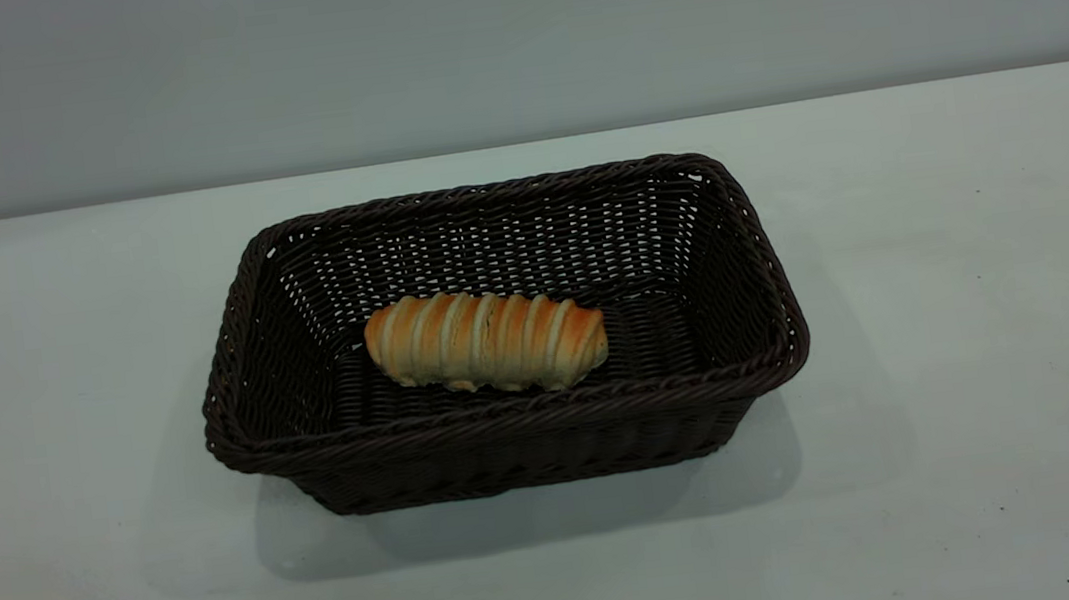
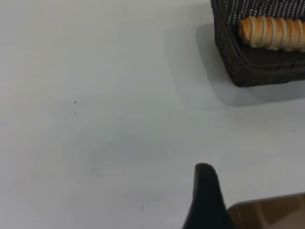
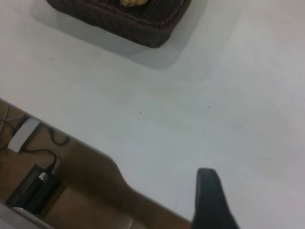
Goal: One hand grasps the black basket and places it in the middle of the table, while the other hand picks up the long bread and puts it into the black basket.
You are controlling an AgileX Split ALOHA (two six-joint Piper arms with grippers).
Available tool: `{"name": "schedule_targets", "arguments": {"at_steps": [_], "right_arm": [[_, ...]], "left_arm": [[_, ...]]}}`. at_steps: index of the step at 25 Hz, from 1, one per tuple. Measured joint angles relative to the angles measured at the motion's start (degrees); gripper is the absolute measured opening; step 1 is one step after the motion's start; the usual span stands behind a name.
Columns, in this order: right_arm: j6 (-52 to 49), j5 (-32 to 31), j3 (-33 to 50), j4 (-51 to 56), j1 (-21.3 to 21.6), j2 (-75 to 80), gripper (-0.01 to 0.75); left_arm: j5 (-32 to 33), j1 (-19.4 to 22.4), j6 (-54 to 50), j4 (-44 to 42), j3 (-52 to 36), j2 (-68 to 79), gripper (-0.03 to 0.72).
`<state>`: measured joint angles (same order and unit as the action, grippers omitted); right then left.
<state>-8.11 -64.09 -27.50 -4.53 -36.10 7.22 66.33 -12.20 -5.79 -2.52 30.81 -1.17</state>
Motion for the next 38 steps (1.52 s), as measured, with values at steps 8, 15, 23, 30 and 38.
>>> {"name": "schedule_targets", "arguments": {"at_steps": [8, 15, 23, 30, 38], "right_arm": [[0.05, 0.00, 0.00, -0.41, 0.00, 0.00, 0.458], [0.23, 0.00, 0.00, -2.37, 0.00, 0.00, 0.458], [0.23, -0.07, 0.00, -2.31, 0.00, -2.10, 0.458], [0.23, -0.07, 0.00, -2.18, 0.00, -2.10, 0.457], [0.23, -0.07, 0.00, -2.14, 0.00, -2.14, 0.457]], "left_arm": [[-0.54, 0.00, 0.25, -1.05, -2.15, 0.00, 0.573], [-0.88, 0.00, 0.42, -1.27, -2.58, 0.00, 0.573], [-0.88, 0.00, 0.45, -1.31, -2.58, 0.00, 0.573], [-0.88, 0.00, 0.52, -1.31, -2.58, 0.00, 0.573], [-0.88, 0.00, 0.67, -1.31, -2.58, 0.00, 0.573]]}}
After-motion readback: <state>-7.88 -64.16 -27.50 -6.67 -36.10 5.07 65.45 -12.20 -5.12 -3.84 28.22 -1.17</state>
